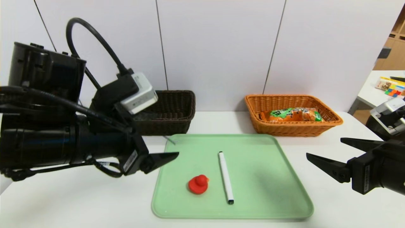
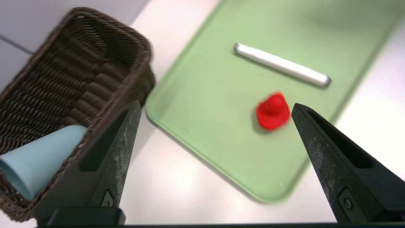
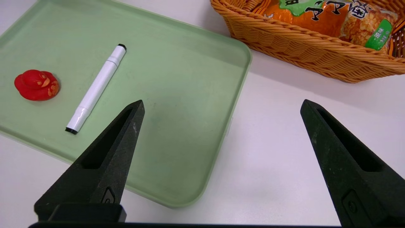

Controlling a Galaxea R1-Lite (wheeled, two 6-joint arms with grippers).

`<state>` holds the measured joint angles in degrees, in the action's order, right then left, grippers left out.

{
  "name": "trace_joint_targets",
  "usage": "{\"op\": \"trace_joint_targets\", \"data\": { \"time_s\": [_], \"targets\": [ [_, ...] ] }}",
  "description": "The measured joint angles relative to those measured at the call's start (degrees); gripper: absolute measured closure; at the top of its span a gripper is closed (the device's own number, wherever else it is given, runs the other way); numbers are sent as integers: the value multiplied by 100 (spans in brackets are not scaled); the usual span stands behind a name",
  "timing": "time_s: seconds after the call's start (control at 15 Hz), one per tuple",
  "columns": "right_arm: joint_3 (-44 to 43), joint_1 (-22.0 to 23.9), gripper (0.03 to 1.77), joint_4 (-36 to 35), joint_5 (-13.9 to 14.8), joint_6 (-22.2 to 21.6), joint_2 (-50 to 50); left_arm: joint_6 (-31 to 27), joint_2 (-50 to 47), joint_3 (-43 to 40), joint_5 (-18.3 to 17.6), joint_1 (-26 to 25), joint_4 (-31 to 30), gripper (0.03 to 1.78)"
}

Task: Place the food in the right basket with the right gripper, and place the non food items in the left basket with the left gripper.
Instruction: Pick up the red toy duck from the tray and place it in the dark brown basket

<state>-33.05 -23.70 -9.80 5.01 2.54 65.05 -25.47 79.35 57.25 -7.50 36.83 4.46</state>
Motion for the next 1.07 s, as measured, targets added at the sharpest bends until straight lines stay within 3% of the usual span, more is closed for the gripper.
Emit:
{"op": "trace_joint_targets", "data": {
  "time_s": [0.27, 0.47, 0.87, 1.07],
  "targets": [
    [-82, -2, 10, -9, -2, 7, -15, -549, -60, -100, -532, 169, 640, 12],
    [-112, -28, 10, -6, 2, 7, -30, -1146, -30, -129, -614, 160, 1158, 12],
    [-83, -61, 10, 7, 6, -1, -127, -1213, 386, 69, -623, 149, 1126, 12],
    [-66, -59, 10, 5, 6, -4, -157, -1220, 723, 289, -835, 149, 1139, 12]
  ]
}}
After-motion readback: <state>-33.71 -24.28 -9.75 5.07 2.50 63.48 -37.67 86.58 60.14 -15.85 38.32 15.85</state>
